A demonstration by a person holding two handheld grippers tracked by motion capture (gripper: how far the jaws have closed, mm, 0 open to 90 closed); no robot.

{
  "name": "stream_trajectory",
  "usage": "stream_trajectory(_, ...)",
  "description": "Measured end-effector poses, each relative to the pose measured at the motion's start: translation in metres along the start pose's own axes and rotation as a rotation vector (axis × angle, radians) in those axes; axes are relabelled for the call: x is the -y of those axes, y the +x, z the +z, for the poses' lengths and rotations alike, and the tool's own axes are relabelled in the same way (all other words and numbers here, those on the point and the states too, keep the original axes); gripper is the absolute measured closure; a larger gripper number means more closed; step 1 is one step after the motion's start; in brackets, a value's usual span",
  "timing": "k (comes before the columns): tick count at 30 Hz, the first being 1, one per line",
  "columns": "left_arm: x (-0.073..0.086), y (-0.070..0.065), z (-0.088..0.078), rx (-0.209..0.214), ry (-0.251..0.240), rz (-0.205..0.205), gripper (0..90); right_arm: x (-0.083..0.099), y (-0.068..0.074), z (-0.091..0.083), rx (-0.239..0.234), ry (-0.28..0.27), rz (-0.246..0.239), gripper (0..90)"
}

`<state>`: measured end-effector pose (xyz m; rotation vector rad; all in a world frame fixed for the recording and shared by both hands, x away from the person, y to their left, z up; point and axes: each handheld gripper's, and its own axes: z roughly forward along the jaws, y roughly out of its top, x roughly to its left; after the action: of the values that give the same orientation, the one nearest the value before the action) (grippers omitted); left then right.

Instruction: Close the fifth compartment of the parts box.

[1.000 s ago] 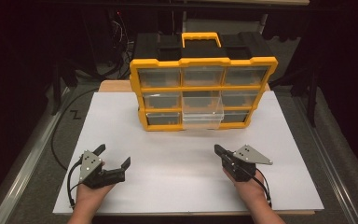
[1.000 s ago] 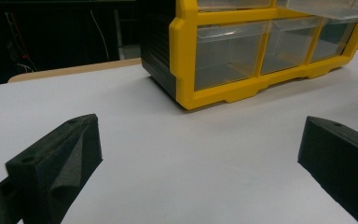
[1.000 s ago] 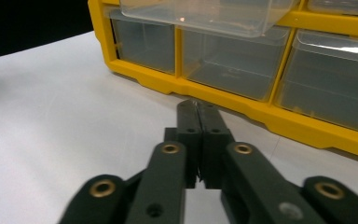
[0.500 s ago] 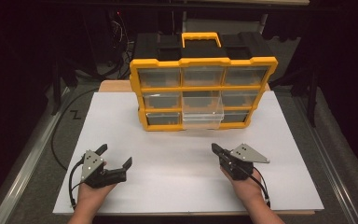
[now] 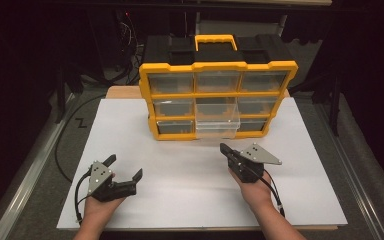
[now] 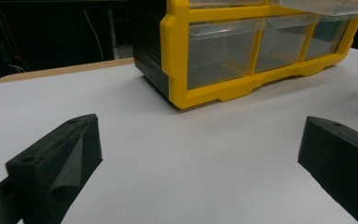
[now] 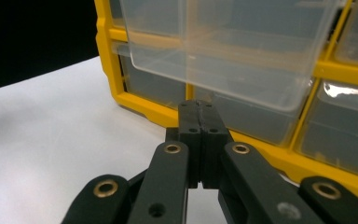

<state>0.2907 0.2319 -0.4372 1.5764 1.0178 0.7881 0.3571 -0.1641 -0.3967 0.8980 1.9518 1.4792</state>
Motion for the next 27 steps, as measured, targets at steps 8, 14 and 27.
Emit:
stream_trajectory(8,0.001,0.000,0.001,-0.003,0.008,0.005,0.1,-0.018,0.007,0.004,-0.012,-0.028,-0.018,90.0)
stream_trajectory(14,0.001,0.000,0.001,-0.002,0.005,0.006,0.2,-0.030,0.007,0.005,-0.004,-0.045,-0.020,90.0)
stream_trajectory(27,0.001,-0.001,0.001,0.004,0.003,0.005,0.2,-0.046,0.009,0.002,0.015,-0.069,-0.034,90.0)
